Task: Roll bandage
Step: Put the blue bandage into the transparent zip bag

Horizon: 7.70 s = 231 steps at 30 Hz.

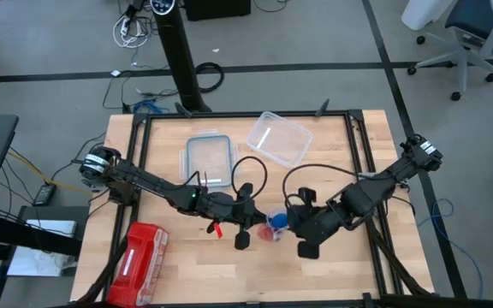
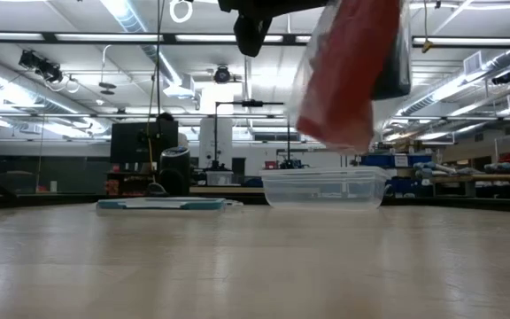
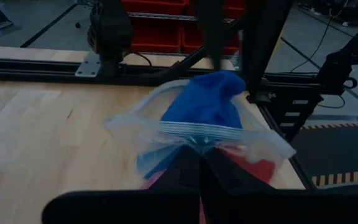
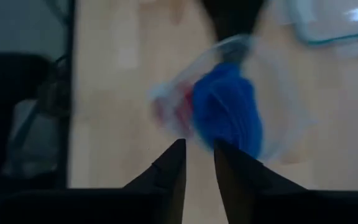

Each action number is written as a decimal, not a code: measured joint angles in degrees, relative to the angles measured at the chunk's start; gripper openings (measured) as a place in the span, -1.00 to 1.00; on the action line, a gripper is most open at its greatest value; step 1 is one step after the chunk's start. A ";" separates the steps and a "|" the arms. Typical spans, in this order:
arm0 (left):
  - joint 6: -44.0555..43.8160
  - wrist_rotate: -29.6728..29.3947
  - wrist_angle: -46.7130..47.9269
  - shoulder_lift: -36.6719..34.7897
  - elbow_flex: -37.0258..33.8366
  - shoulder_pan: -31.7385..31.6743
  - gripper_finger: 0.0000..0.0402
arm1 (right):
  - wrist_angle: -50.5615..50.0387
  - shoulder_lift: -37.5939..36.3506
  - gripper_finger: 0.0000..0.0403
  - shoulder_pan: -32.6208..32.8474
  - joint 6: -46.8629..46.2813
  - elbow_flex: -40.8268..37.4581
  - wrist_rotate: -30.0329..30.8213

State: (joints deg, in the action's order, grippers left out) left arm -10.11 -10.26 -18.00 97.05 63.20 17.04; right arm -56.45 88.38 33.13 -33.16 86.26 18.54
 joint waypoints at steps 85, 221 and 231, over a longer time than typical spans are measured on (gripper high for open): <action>-0.94 0.70 -1.87 0.37 0.04 0.74 -1.00 | -4.92 0.46 -0.86 2.48 -2.87 -0.40 5.35; -9.85 -9.25 -19.07 6.55 0.00 2.10 -1.00 | 15.93 -0.09 -0.19 7.40 38.35 -11.19 22.03; -10.09 -9.18 -20.49 6.52 0.00 2.12 -1.00 | 15.36 -0.07 -0.28 7.33 35.27 -11.16 16.68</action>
State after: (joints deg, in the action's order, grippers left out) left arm -20.20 -19.43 -38.49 103.57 63.20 19.16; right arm -41.08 88.31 40.47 2.11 75.10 35.21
